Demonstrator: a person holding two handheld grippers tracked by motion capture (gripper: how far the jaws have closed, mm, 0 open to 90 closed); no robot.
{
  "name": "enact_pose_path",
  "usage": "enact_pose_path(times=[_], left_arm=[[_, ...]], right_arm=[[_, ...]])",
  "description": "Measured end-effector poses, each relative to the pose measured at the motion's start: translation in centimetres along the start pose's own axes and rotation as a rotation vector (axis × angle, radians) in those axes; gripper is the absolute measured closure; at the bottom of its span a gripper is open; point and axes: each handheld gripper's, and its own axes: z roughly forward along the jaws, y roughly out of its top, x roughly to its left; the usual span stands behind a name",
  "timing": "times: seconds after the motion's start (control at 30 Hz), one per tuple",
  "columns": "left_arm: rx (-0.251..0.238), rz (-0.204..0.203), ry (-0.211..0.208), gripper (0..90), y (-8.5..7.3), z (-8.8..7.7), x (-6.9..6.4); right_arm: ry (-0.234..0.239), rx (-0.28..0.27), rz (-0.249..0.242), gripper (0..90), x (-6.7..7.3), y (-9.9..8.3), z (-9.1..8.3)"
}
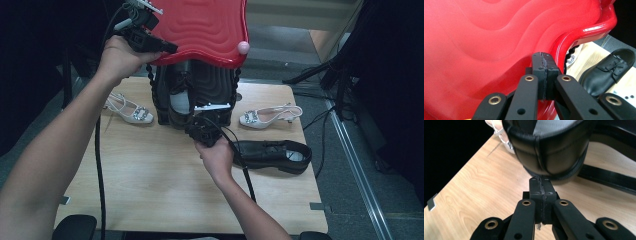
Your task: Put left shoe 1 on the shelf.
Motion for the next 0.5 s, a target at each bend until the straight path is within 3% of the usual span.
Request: enact_pose_path(times=[0.3,0.4,0.5], left_arm=[[0.006,0.016,0.008,90.0,0.0,-0.1,-0.1],[0.007,0.014,0.009,90.0,0.0,-0.1,-0.1],[0.010,0.013,0.008,90.0,0.0,-0.1,-0.1]], right_arm=[[0.029,0.007,-0.015,90.0,0.7,1.2,0.3],[0.000,0.021,-0.031,90.0,1.1,1.9,0.6],[0.011,0.023,-0.007,90.0,0.7,2.8,1.2]])
